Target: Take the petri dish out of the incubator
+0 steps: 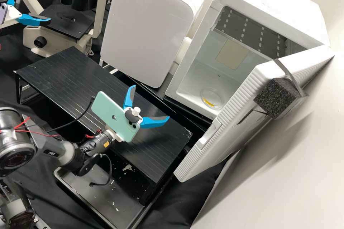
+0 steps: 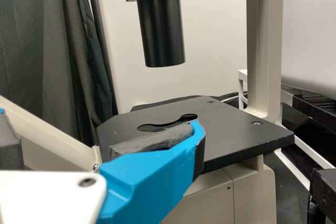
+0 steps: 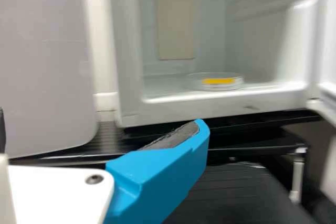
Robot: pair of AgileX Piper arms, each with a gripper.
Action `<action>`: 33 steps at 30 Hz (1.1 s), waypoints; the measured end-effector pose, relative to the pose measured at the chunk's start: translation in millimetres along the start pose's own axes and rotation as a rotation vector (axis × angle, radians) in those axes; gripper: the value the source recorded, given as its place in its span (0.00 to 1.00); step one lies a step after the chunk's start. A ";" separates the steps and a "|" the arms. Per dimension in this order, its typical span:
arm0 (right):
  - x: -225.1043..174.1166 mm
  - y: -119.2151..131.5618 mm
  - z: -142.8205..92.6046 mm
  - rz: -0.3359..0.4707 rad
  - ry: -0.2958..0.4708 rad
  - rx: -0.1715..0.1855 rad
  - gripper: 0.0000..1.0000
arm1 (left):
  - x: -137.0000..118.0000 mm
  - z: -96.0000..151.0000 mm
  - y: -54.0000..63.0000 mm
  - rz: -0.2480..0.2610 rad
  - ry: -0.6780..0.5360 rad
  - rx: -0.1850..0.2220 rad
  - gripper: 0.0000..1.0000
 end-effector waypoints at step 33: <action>134.2 37.3 56.8 0.114 -0.068 -0.059 1.00 | 0.0 0.0 0.0 0.000 0.000 0.000 1.00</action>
